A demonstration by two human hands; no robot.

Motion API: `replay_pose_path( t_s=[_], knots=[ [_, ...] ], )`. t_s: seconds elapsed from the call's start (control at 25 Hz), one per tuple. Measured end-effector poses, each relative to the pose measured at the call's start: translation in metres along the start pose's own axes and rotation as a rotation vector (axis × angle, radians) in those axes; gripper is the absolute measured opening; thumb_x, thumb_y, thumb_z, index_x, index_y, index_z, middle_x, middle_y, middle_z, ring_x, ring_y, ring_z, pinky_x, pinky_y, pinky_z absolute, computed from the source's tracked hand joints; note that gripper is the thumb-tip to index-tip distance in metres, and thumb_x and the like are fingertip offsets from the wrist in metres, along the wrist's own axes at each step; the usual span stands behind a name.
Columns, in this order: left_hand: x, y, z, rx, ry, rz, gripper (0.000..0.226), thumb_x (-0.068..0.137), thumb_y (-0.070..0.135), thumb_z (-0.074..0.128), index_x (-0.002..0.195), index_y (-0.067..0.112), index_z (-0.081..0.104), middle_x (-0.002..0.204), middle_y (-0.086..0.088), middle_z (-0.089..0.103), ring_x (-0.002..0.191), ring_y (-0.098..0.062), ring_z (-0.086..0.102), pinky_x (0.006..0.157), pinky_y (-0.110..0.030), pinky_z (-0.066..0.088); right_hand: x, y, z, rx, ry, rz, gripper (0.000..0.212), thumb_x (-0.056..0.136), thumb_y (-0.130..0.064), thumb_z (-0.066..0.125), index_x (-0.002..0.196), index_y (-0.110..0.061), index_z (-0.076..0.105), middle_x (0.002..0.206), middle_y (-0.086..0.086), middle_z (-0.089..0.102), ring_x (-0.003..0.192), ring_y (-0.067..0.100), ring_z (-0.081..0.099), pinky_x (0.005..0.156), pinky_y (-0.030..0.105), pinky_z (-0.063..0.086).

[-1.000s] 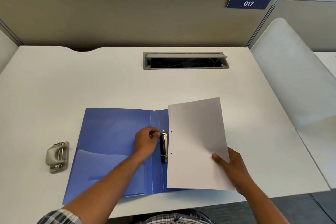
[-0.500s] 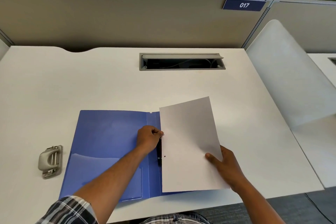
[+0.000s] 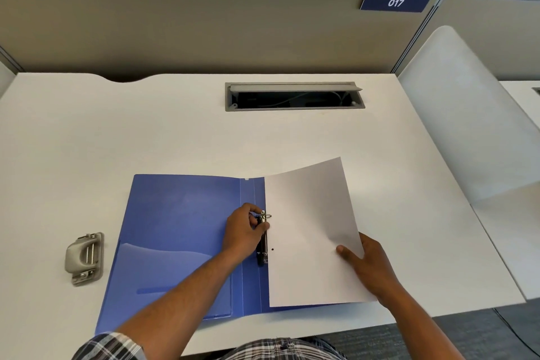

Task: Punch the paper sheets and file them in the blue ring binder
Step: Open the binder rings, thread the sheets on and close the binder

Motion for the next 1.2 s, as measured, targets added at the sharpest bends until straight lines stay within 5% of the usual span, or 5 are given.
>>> replay_pose_path(
  t_s=[0.16, 0.36, 0.6, 1.08, 1.2],
  knots=[
    [-0.013, -0.004, 0.0, 0.016, 0.002, -0.09, 0.021, 0.081, 0.017, 0.08, 0.09, 0.014, 0.061, 0.068, 0.003, 0.059, 0.061, -0.008, 0.055, 0.058, -0.018, 0.047, -0.001, -0.002, -0.001, 0.022, -0.006, -0.002, 0.037, 0.092, -0.037, 0.073, 0.126, -0.024, 0.066, 0.112, -0.007, 0.075, 0.098, 0.016, 0.072, 0.087, 0.042, 0.061],
    [-0.027, -0.018, -0.002, 0.087, -0.256, -0.174, 0.012, 0.081, 0.026, 0.081, 0.082, 0.016, 0.075, 0.08, 0.005, 0.072, 0.071, -0.007, 0.065, 0.06, -0.015, 0.049, -0.005, -0.005, 0.0, 0.072, -0.013, 0.0, 0.036, 0.092, -0.035, 0.073, 0.125, -0.024, 0.066, 0.111, -0.007, 0.075, 0.097, 0.016, 0.073, 0.086, 0.041, 0.061],
    [-0.033, -0.019, -0.001, 0.041, -0.323, -0.202, 0.014, 0.088, 0.025, 0.074, 0.087, 0.011, 0.074, 0.084, -0.004, 0.075, 0.08, -0.022, 0.074, 0.081, -0.036, 0.062, -0.009, -0.006, 0.0, 0.158, -0.043, 0.028, 0.031, 0.09, -0.034, 0.075, 0.119, -0.026, 0.068, 0.106, -0.006, 0.078, 0.091, 0.016, 0.076, 0.083, 0.044, 0.063],
    [-0.031, -0.02, -0.003, 0.053, -0.397, -0.191, 0.015, 0.088, 0.02, 0.074, 0.09, 0.006, 0.072, 0.09, -0.004, 0.075, 0.079, -0.017, 0.074, 0.075, -0.025, 0.061, -0.014, -0.008, 0.002, 0.224, -0.081, 0.022, 0.027, 0.088, -0.029, 0.078, 0.113, -0.024, 0.07, 0.104, -0.004, 0.08, 0.09, 0.02, 0.077, 0.085, 0.05, 0.062],
    [-0.03, -0.022, -0.001, 0.116, -0.385, -0.16, 0.015, 0.089, 0.023, 0.073, 0.088, 0.007, 0.072, 0.088, -0.006, 0.075, 0.081, -0.021, 0.073, 0.077, -0.032, 0.062, -0.012, -0.004, 0.002, 0.201, -0.069, 0.026, 0.028, 0.089, -0.031, 0.078, 0.115, -0.026, 0.07, 0.104, -0.005, 0.079, 0.09, 0.019, 0.077, 0.084, 0.049, 0.063]
  ],
)
Point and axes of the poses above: each hand's wrist, its own x-axis towards the middle knuckle, its own z-axis out of the palm, y = z × x, the point moved 3 cm from there along x, towards the middle knuckle
